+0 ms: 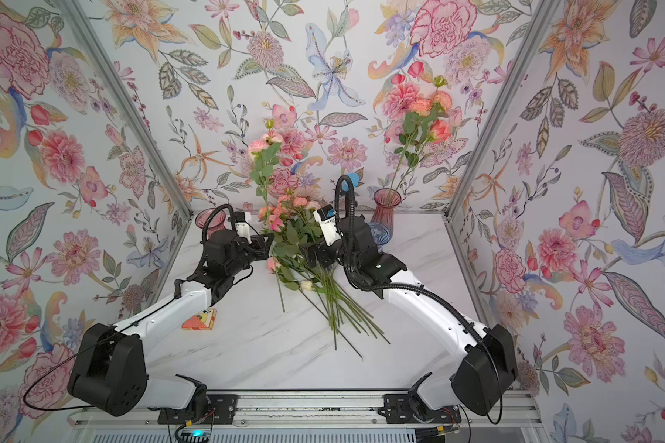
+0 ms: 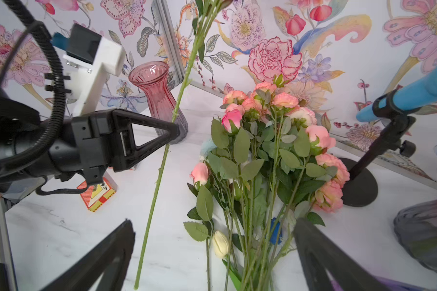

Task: Place the pink flowers into the vase
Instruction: Pick up the flower at the center of the board.

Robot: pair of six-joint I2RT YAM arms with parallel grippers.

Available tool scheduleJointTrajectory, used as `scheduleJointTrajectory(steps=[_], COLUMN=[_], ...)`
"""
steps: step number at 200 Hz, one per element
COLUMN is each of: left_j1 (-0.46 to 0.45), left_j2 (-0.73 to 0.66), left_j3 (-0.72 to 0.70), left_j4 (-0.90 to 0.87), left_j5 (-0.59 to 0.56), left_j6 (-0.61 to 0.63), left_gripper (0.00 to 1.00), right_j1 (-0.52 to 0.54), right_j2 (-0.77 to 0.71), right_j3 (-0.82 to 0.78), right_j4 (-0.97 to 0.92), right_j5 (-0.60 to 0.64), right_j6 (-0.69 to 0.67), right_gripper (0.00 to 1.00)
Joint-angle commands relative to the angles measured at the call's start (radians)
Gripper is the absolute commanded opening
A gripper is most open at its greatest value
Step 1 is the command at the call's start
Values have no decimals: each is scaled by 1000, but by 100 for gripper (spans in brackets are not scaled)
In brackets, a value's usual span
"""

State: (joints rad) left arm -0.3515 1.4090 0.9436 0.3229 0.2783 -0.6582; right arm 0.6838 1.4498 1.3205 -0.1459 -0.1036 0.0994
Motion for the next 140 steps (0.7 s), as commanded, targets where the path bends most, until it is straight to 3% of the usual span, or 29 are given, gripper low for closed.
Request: scheduleJointTrajectory(steps=[1, 27, 73, 140], left_j1=[9, 5, -67, -94], left_j2=[-28, -56, -138, -156], left_j3=[12, -95, -120, -160], left_j4=[27, 179, 146, 193], left_j5=[19, 47, -37, -45], left_j6=[128, 116, 243, 258], left_gripper=[0, 0, 0, 0], right_j1=[-5, -8, -7, 14], right_j2=[54, 118, 214, 287], right_j3=[88, 183, 304, 418], right_j4=[-20, -35, -42, -42], right_j5=[-32, -20, -39, -110], right_j6=[32, 52, 66, 124], right_gripper=[99, 99, 99, 100])
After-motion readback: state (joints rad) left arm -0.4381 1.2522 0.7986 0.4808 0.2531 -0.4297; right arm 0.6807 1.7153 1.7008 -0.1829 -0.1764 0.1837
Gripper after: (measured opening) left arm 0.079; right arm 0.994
